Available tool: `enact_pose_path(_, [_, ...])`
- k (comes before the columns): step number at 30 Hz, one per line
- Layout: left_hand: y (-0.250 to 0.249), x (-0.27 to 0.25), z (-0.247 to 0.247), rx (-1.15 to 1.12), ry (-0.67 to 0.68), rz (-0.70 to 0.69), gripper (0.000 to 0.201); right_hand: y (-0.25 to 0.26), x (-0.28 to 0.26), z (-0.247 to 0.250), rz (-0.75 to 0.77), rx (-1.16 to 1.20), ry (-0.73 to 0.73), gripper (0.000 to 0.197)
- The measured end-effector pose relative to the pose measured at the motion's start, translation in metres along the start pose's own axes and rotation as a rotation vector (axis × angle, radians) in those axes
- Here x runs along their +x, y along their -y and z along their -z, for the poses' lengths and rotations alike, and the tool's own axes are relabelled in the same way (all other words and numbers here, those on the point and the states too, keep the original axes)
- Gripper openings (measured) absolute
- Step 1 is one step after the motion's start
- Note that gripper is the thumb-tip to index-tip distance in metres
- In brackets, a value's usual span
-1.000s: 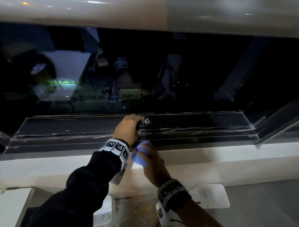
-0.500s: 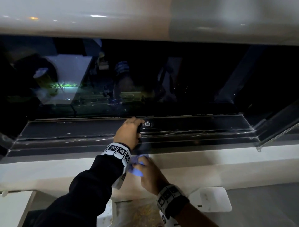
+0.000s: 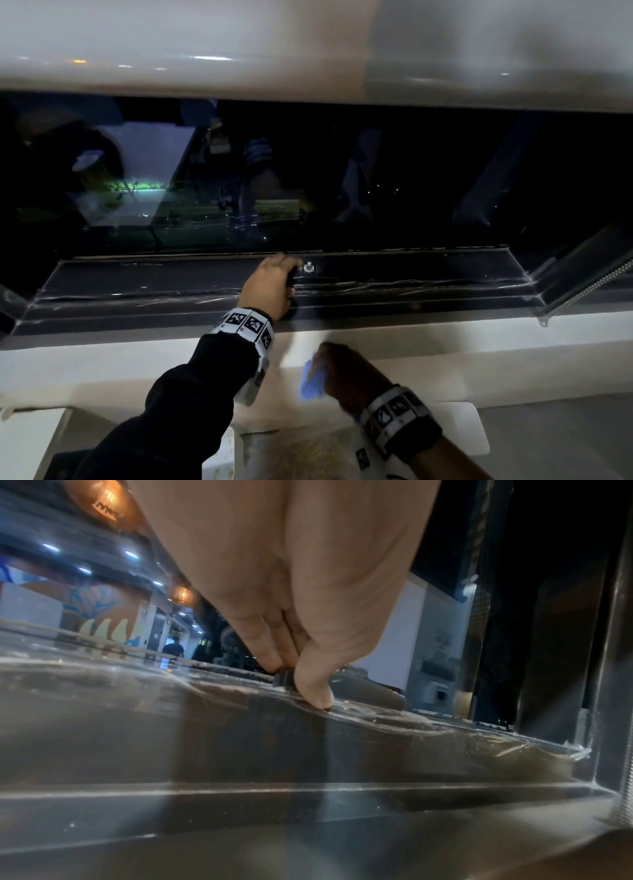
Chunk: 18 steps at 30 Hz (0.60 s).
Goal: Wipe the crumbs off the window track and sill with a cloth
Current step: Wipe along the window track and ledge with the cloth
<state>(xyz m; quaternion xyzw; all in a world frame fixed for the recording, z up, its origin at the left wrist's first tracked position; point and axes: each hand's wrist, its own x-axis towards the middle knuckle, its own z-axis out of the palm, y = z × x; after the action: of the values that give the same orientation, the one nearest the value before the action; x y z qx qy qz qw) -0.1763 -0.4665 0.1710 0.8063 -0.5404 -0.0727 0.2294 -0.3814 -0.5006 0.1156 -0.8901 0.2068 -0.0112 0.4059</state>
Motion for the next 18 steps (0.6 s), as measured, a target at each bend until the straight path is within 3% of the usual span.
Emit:
enact_pose_path(3, [0.000,0.001,0.000,0.012,0.010,0.002,0.058,-0.005,0.013,0.002,0.100,-0.043,-0.257,0.024])
enact_pose_path(8, [-0.002,0.001,0.003,0.007,-0.002,-0.006,0.057,-0.012,0.001,-0.016,0.184,-0.100,-0.242,0.028])
enact_pose_path(12, [-0.002,0.000,0.000,0.015,-0.009,0.010,0.058,-0.014,-0.008,-0.002,0.031,-0.006,-0.147,0.023])
enact_pose_path(14, [-0.002,0.000,-0.001,0.011,-0.003,0.015,0.058,-0.011,0.002,0.003,0.001,-0.009,-0.260,0.020])
enact_pose_path(16, [-0.002,0.000,-0.001,0.012,0.002,0.019,0.058,-0.014,0.009,-0.001,0.093,-0.038,-0.363,0.023])
enact_pose_path(18, [-0.003,0.001,0.001,0.011,0.002,0.015,0.057,-0.015,0.010,-0.010,0.098,-0.048,-0.359,0.025])
